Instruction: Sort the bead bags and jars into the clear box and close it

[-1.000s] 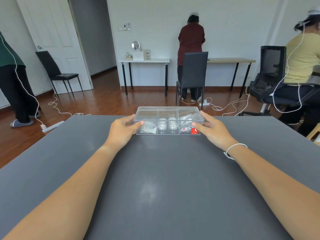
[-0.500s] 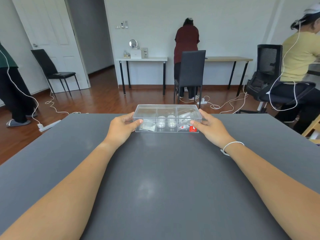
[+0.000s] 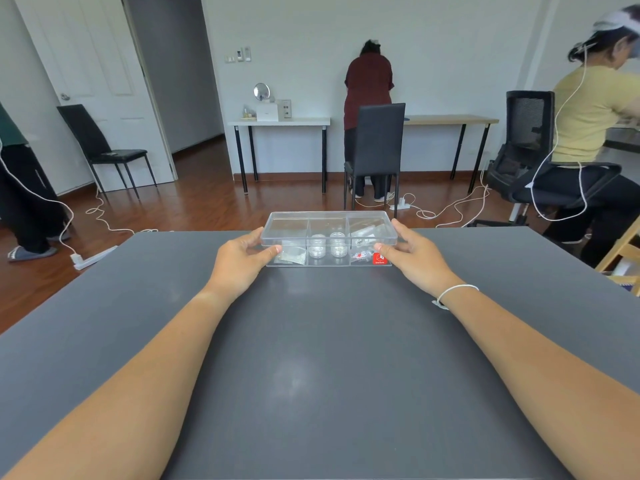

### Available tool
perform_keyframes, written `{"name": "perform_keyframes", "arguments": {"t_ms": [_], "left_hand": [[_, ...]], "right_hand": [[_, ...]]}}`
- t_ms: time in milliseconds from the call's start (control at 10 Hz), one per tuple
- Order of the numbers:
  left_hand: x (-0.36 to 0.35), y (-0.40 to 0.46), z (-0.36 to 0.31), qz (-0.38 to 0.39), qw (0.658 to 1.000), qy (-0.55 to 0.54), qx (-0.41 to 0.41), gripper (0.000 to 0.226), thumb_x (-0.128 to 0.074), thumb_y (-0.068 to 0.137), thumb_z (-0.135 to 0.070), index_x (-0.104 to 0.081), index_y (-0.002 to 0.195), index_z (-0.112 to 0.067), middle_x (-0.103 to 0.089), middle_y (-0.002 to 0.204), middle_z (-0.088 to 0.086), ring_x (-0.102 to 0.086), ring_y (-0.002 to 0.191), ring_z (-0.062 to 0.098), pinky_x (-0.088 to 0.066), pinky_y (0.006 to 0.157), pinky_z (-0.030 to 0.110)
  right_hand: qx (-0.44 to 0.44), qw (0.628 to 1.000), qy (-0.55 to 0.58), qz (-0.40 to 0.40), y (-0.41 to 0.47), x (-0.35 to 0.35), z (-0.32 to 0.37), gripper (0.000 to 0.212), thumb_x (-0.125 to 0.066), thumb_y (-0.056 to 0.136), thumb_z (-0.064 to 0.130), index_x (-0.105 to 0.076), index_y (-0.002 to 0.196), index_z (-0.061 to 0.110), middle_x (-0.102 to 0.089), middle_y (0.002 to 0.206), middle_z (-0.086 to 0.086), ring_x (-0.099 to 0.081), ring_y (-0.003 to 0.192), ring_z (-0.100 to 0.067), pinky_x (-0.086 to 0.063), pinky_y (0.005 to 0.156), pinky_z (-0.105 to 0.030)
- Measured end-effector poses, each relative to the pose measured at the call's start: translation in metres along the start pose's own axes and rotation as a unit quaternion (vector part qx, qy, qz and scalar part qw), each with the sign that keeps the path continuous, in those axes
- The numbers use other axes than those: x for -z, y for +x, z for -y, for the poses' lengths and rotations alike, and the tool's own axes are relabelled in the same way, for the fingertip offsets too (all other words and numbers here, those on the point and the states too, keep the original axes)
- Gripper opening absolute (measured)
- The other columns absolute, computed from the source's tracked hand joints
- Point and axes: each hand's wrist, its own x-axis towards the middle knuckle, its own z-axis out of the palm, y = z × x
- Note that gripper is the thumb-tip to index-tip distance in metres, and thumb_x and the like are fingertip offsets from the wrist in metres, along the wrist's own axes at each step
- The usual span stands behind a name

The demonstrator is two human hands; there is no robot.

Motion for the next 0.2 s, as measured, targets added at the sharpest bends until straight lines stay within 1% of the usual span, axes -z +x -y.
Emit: {"name": "perform_keyframes", "arguments": {"t_ms": [100,200], "left_hand": [[0.0,-0.0025,0.0,-0.007,1.0,0.024,-0.005,0.046,-0.068,0.079,-0.028,-0.056,0.123,-0.027,-0.059,0.098,-0.02,-0.053,0.076,-0.015,-0.034,0.058,-0.007],[0.001,-0.0079,-0.0043,-0.004,0.999,0.038,-0.007,0.046,-0.067,0.08,-0.029,-0.053,0.124,-0.034,-0.061,0.098,-0.023,-0.053,0.078,-0.015,-0.034,0.06,-0.007]], "right_hand": [[0.002,1.0,0.003,-0.002,-0.0023,-0.0005,-0.0023,0.071,-0.06,0.083,0.038,-0.024,0.143,0.025,-0.035,0.149,0.002,-0.042,0.131,-0.018,-0.034,0.105,-0.033],[-0.003,1.0,0.009,-0.01,-0.0067,-0.0006,-0.0055,0.073,-0.062,0.082,0.037,-0.023,0.143,0.024,-0.036,0.148,0.002,-0.041,0.131,-0.017,-0.034,0.105,-0.033]]}}
